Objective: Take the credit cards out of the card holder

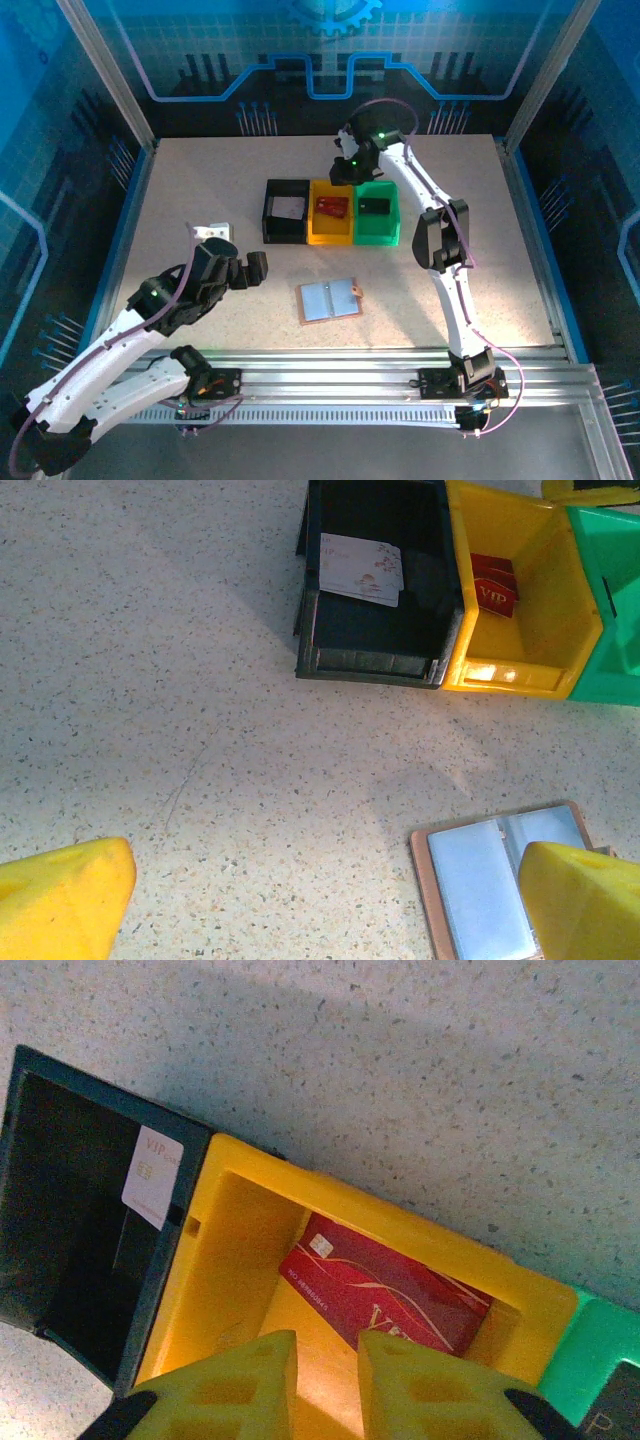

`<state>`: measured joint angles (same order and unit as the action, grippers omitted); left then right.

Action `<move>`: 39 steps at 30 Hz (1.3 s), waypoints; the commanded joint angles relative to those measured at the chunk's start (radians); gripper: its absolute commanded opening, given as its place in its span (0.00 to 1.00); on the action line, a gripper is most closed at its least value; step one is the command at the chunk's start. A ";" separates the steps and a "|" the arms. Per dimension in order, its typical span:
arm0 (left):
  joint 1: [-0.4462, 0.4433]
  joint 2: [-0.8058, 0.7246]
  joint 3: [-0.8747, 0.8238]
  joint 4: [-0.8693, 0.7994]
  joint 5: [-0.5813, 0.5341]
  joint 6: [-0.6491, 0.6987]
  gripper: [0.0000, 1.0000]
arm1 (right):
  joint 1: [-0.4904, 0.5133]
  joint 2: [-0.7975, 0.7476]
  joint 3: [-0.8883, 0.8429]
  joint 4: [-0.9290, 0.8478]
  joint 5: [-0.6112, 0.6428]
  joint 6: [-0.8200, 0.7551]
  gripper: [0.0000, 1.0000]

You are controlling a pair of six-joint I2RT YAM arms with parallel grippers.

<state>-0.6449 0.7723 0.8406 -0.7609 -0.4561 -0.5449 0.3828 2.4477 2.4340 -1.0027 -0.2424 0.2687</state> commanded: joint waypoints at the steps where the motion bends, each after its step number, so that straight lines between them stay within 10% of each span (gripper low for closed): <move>1: 0.009 -0.002 -0.004 -0.009 -0.005 -0.010 0.99 | -0.012 -0.001 0.064 -0.051 0.004 -0.017 0.24; 9: 0.010 0.014 0.000 0.009 -0.001 -0.004 0.99 | 0.059 -0.321 -0.113 0.063 0.087 -0.080 0.53; 14: 0.023 0.058 0.057 -0.008 -0.047 0.012 0.99 | 0.102 -0.680 -0.498 0.327 0.195 -0.115 1.00; 27: 0.247 0.090 -0.125 0.269 -0.055 0.026 0.99 | 0.057 -1.440 -1.423 0.726 0.574 -0.149 1.00; 39: 0.533 0.255 -0.308 0.756 0.021 0.176 0.99 | -0.092 -1.517 -2.026 1.359 0.785 -0.315 1.00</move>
<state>-0.1360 1.0016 0.5873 -0.2638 -0.4614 -0.4595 0.3237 0.8890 0.4393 0.0715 0.5007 0.0341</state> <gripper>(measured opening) 0.994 0.997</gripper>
